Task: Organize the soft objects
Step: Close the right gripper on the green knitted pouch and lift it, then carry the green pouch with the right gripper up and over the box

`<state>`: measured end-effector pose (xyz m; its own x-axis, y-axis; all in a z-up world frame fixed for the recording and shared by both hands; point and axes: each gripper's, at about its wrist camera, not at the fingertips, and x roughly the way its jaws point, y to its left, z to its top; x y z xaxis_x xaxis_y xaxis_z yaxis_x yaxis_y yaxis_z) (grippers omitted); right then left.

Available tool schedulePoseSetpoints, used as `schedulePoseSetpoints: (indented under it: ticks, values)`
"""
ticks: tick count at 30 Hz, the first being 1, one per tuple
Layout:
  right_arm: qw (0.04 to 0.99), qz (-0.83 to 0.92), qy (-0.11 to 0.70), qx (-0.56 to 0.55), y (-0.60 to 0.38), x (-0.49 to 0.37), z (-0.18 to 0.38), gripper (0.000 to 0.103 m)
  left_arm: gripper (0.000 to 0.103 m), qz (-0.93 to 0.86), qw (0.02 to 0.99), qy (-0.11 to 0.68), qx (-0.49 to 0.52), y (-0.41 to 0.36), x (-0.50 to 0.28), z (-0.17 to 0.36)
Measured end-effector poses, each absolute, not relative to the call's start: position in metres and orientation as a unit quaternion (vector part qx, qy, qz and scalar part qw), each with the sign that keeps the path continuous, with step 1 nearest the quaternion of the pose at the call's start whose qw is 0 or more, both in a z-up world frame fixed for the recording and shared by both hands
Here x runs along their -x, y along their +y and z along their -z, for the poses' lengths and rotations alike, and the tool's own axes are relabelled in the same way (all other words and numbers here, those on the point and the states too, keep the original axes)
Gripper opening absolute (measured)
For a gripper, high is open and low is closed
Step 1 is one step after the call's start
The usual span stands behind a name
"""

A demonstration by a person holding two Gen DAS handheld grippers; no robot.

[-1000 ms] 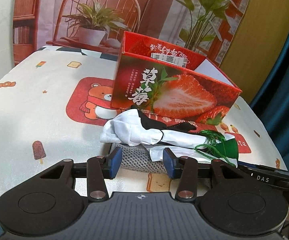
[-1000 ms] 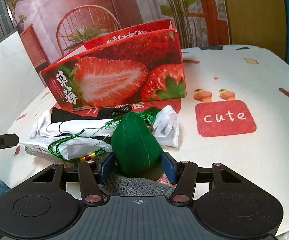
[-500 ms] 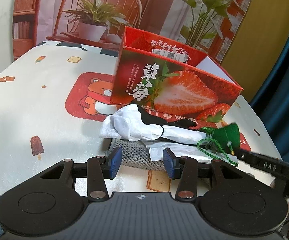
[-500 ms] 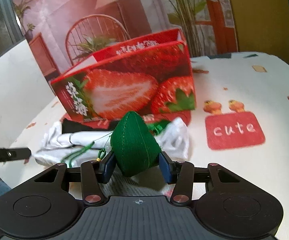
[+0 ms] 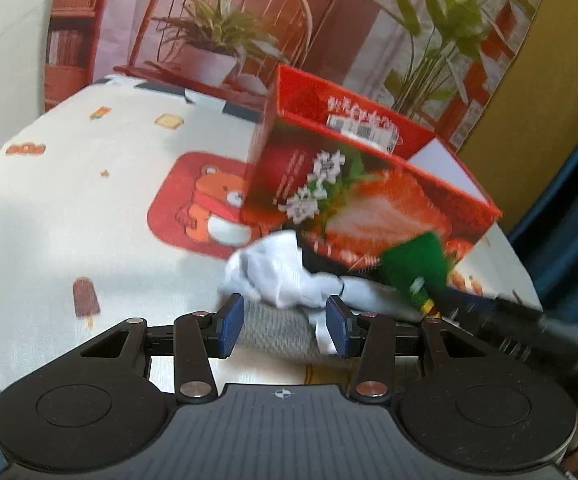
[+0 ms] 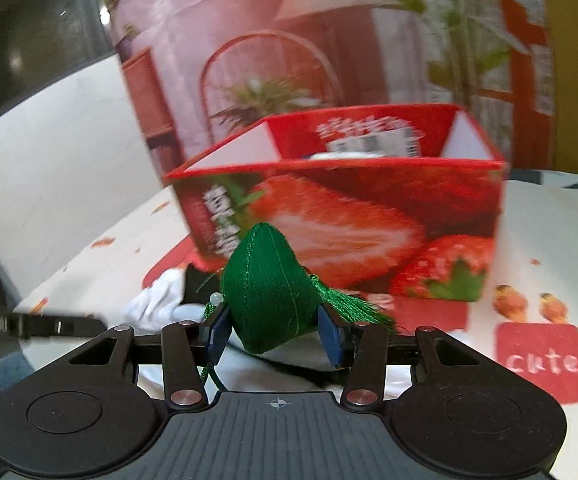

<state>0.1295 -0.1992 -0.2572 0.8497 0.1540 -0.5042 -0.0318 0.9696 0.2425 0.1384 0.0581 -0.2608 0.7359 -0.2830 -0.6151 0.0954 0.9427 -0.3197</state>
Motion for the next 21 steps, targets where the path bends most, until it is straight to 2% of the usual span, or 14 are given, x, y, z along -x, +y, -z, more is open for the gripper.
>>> schedulePoseSetpoints:
  ticks: [8, 14, 21]
  values:
    - [0.951, -0.068, 0.287, -0.094, -0.184, -0.132, 0.269, 0.046, 0.049, 0.165, 0.908, 0.365, 0.124, 0.029, -0.173, 0.253]
    - [0.952, -0.072, 0.284, -0.09, -0.184, -0.127, 0.271, 0.048, 0.05, 0.198, 0.894, 0.382, 0.125, 0.001, -0.193, 0.266]
    - [0.953, -0.074, 0.278, -0.098, -0.188, -0.127, 0.276, 0.047, 0.063, 0.224, 0.88, 0.394, 0.141, -0.012, -0.207, 0.281]
